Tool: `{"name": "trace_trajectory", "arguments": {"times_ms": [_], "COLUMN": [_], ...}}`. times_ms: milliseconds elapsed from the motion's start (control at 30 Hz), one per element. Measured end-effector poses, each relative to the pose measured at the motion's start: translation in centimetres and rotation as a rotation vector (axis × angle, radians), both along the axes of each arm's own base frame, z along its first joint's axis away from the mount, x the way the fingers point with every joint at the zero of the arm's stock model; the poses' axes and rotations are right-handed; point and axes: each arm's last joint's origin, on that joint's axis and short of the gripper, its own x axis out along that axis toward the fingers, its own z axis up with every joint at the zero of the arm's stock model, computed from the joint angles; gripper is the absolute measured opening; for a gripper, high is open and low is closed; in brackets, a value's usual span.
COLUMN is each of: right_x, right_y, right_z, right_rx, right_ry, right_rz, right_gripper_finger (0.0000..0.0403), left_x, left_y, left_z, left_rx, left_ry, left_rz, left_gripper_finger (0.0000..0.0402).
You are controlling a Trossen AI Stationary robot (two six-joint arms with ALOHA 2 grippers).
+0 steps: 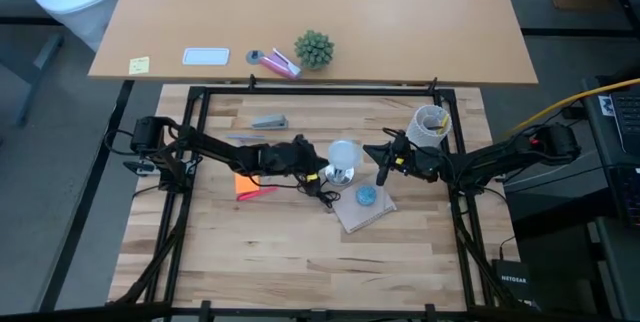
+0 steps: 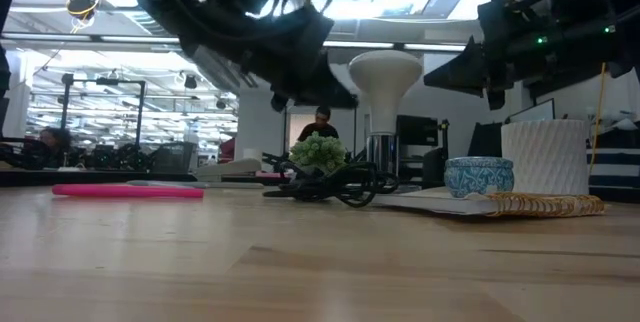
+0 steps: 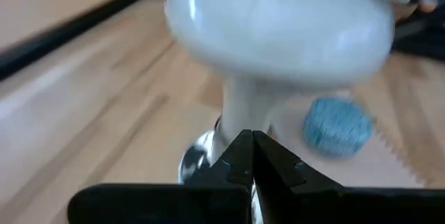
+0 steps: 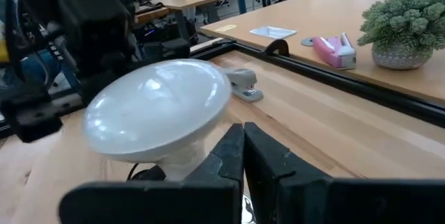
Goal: Screw lightbulb
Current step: Remove the lightbulb from the lamp
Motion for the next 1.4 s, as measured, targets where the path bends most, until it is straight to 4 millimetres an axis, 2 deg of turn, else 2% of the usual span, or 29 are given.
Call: {"name": "trace_trajectory", "arguments": {"times_ms": [233, 367, 567, 700, 800, 933, 1100, 1400], "right_x": [0.0, -0.2, -0.9, -1.2, -1.2, -0.8, -0.4, -0.1], "right_y": [0.0, 0.0, 0.2, 0.5, 0.8, 0.9, 0.9, 0.7], "right_z": [0.1, 0.5, 1.9, 2.4, 2.3, 1.6, 0.8, 0.5], "right_rx": [-0.047, -0.073, -0.093, -0.076, -0.05, -0.02, -0.011, -0.014], "right_ry": [0.015, -0.001, -0.058, -0.081, -0.085, -0.052, -0.016, -0.004], "right_rz": [0.005, 0.01, 0.081, 0.194, 0.289, 0.327, 0.327, 0.263], "right_gripper_finger": [0.0011, 0.0011, 0.0011, 0.0011, 0.0011, 0.0011, 0.0011, 0.0011], "left_x": [-0.8, -0.9, -1.2, -0.9, -0.7, -0.7, -0.6, -0.4], "left_y": [0.0, 0.3, 0.7, 1.0, 1.7, 2.9, 3.8, 3.3], "left_z": [-1.4, -1.5, -0.4, 0.5, 1.2, 1.6, 1.9, 2.0], "left_rx": [-0.056, -0.032, 0.054, 0.13, 0.159, 0.162, 0.127, 0.092], "left_ry": [0.149, 0.15, 0.124, 0.061, -0.002, -0.038, -0.08, -0.099], "left_rz": [0.061, 0.152, 0.242, 0.283, 0.293, 0.33, 0.269, 0.163], "left_gripper_finger": [0.0, 0.0, 0.0, 0.0, 0.0, 0.0, 0.0, 0.0]}}
